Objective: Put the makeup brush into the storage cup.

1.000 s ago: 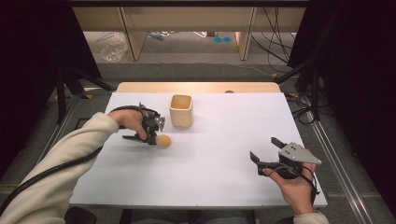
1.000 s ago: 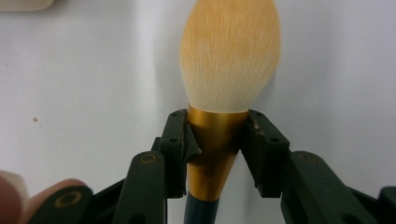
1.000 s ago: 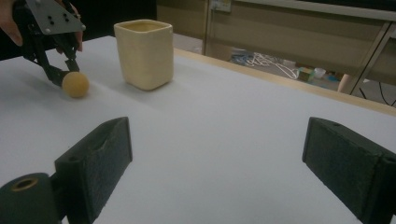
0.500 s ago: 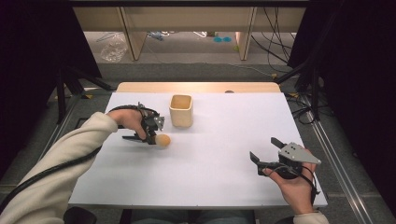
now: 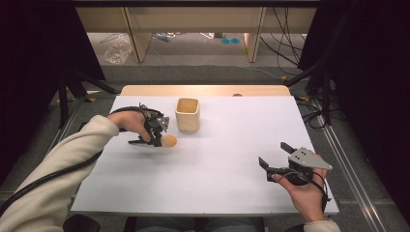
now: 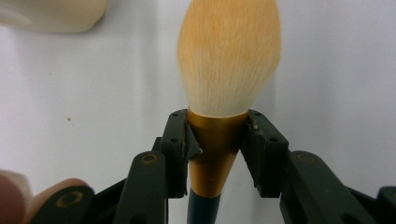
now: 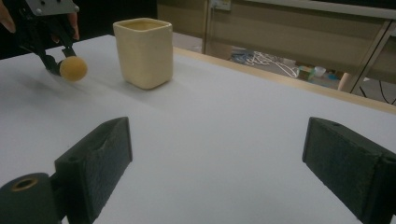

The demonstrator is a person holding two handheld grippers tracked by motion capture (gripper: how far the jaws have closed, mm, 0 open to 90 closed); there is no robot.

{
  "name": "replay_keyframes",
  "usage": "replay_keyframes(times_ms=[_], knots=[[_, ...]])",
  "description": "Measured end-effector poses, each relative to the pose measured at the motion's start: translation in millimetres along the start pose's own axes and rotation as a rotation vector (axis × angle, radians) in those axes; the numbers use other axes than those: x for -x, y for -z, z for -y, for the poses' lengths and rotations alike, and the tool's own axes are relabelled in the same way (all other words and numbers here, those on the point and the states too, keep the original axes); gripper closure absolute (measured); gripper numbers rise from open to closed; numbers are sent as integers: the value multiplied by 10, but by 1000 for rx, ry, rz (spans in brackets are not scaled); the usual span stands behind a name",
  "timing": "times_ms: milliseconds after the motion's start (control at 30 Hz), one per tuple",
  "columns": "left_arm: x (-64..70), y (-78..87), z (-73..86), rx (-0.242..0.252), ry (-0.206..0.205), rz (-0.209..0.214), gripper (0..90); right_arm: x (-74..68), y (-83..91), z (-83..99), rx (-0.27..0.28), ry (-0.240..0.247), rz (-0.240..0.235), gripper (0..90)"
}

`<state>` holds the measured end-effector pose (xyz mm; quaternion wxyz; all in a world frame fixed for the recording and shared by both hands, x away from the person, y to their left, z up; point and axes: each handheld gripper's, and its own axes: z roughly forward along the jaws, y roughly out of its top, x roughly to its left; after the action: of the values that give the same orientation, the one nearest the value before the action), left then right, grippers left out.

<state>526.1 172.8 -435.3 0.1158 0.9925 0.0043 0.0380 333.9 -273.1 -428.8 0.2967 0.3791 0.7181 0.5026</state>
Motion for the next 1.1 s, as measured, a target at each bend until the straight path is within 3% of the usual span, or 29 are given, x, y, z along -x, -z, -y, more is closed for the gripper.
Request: replay_keyframes(times_ms=[267,300,733,933,967,1100], knots=[[-6,92,12,20,-6,-28,639,1,-2,0,6,1,4,94],[6,91,17,43,16,-30,640,1,-3,1,5,1,4,94],[26,151,62,79,47,-42,641,-3,0,0,4,-1,4,94],[20,183,73,88,40,-52,641,1,0,-1,1,2,2,94],[30,183,76,111,59,-54,641,1,0,-1,0,3,2,94],[23,225,84,133,60,-66,642,0,1,0,0,2,2,94]])
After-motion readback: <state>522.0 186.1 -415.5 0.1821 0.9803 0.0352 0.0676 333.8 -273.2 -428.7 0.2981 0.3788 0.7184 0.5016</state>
